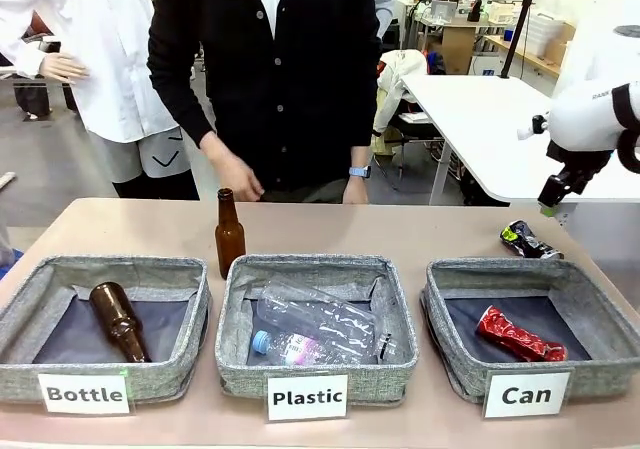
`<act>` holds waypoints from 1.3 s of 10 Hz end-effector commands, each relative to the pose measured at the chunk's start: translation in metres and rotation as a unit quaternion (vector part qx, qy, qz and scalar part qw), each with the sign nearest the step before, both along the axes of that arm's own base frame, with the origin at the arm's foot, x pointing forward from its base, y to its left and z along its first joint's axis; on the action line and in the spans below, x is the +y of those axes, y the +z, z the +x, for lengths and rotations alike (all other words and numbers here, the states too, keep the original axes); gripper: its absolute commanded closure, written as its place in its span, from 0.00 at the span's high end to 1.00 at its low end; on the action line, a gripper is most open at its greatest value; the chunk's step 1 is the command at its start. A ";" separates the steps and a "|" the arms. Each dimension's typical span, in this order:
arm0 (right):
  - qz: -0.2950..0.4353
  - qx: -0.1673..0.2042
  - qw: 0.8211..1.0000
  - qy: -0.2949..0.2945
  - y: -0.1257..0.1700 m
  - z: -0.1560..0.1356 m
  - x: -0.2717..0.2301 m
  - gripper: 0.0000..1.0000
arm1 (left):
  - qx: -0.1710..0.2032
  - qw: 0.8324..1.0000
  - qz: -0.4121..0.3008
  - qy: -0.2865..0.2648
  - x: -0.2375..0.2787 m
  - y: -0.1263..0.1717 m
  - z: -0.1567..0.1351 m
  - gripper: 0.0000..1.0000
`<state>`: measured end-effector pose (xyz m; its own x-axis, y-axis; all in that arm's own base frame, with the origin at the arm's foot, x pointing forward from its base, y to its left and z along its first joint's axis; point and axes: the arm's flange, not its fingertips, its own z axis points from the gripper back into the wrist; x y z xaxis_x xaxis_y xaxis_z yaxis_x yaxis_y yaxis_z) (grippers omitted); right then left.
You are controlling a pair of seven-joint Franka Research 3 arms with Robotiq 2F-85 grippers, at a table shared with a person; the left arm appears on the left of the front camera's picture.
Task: Sort the can waste into the basket.
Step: Pick up the can waste from the table and place it in the right Fabric basket.
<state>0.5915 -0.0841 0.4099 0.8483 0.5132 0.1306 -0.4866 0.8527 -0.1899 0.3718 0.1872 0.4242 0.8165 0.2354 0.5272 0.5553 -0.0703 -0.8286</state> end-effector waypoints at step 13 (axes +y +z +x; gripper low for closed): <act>0.053 -0.015 0.997 0.049 -0.091 0.036 -0.022 1.00 | 0.006 1.000 0.005 -0.004 -0.001 0.003 -0.003 1.00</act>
